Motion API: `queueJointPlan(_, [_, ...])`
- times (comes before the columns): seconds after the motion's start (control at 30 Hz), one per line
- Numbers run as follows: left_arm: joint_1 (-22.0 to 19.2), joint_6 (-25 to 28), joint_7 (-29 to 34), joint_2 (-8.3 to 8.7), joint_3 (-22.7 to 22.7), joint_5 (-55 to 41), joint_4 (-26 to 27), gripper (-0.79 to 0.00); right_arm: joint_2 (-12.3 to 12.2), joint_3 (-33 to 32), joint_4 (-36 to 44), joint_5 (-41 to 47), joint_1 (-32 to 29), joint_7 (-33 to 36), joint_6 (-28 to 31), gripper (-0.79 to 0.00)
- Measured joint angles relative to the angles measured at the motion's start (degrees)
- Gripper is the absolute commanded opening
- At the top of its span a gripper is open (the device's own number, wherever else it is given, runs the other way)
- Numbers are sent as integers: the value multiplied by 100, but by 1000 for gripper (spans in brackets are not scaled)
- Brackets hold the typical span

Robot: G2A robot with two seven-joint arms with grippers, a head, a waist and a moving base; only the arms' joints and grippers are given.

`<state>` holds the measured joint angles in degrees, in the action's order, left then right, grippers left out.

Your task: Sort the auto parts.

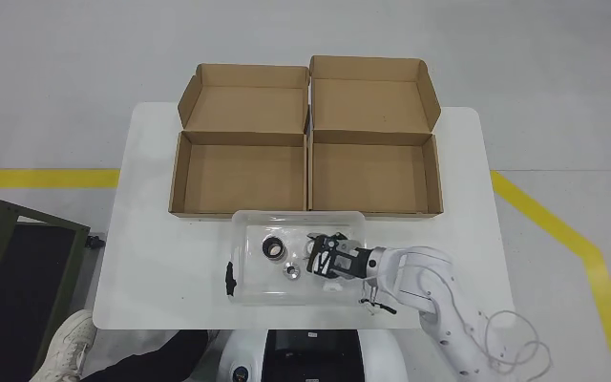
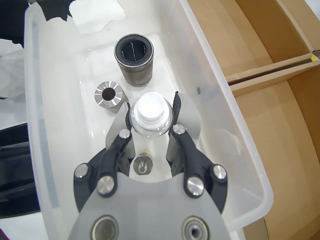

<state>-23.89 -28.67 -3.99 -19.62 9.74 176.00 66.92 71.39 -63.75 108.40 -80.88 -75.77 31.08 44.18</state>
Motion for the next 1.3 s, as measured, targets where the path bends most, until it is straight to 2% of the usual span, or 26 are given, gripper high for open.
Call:
queueJointPlan(0.3, [0, 0, 0, 0, 0, 0, 0, 0, -112, -205, 782, -249, -405, -502, 32, -785])
queueJointPlan(0.5, [0, 0, 0, 0, 0, 0, 0, 0, -167, -352, 1023, -207, -531, -1129, 105, -785])
queueJointPlan(1.0, [0, 0, 0, 0, 0, 0, 0, 0, -192, -447, 881, 753, -160, -2696, 327, -785])
queueJointPlan(1.3, [0, 0, 0, 0, 0, 0, 0, 0, -231, -873, 1035, 1361, -167, -3635, 394, -785])
